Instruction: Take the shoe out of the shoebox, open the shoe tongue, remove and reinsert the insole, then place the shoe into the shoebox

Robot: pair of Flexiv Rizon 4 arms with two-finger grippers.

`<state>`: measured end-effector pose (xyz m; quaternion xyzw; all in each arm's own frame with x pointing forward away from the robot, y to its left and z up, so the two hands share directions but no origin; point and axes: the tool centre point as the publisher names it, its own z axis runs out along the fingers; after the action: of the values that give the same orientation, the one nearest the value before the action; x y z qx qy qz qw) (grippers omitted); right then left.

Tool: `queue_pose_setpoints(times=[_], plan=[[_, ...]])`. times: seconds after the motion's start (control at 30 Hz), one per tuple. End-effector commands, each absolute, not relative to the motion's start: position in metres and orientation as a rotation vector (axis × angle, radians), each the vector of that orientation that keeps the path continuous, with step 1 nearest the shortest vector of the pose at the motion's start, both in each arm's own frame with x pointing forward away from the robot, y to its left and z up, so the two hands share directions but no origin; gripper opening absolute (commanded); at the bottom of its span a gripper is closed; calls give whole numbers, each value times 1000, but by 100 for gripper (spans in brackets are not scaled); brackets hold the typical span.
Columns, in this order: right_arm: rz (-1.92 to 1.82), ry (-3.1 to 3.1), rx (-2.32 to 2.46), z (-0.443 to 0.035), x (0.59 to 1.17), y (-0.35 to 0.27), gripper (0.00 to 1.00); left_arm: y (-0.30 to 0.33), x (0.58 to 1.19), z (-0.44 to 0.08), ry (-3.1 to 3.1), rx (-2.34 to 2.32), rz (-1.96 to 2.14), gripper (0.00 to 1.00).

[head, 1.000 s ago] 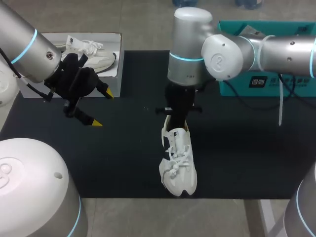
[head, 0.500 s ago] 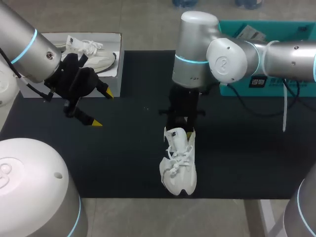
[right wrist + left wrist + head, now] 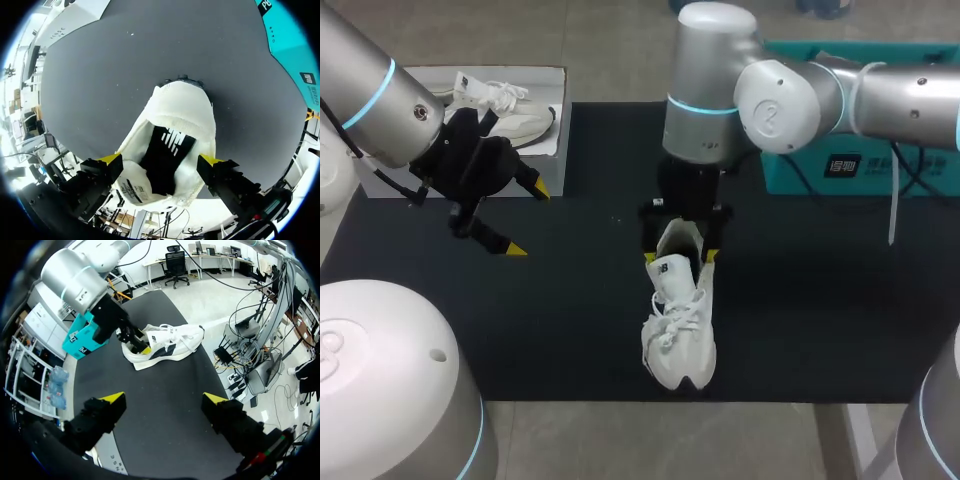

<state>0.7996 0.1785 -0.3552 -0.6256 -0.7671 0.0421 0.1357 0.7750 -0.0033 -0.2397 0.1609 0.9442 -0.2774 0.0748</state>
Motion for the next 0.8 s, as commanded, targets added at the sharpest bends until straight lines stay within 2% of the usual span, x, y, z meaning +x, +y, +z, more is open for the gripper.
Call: queue_pose_setpoints(times=[0.03,0.17,0.2,0.23,0.27,0.47,0.8], plan=[[112,-2260,-1853,-320,798,171,100,-3,775,-240,2834,482,-828,100],[93,-2307,-1867,-295,798,169,100,-3,775,-240,2834,482,-828,100],[86,-2311,-1868,-290,796,169,88,-3,775,-240,2834,482,-828,100],[84,-2313,-1867,-283,794,169,40,-3,775,-240,2834,482,-828,100],[76,-2316,-1861,-279,791,169,0,-3,775,-240,2834,482,-828,100],[50,-2287,-1838,-270,767,180,0,-3,775,-240,2834,482,-828,100],[55,-2162,-1790,-316,745,189,0,-3,775,-240,2834,482,-828,100]])
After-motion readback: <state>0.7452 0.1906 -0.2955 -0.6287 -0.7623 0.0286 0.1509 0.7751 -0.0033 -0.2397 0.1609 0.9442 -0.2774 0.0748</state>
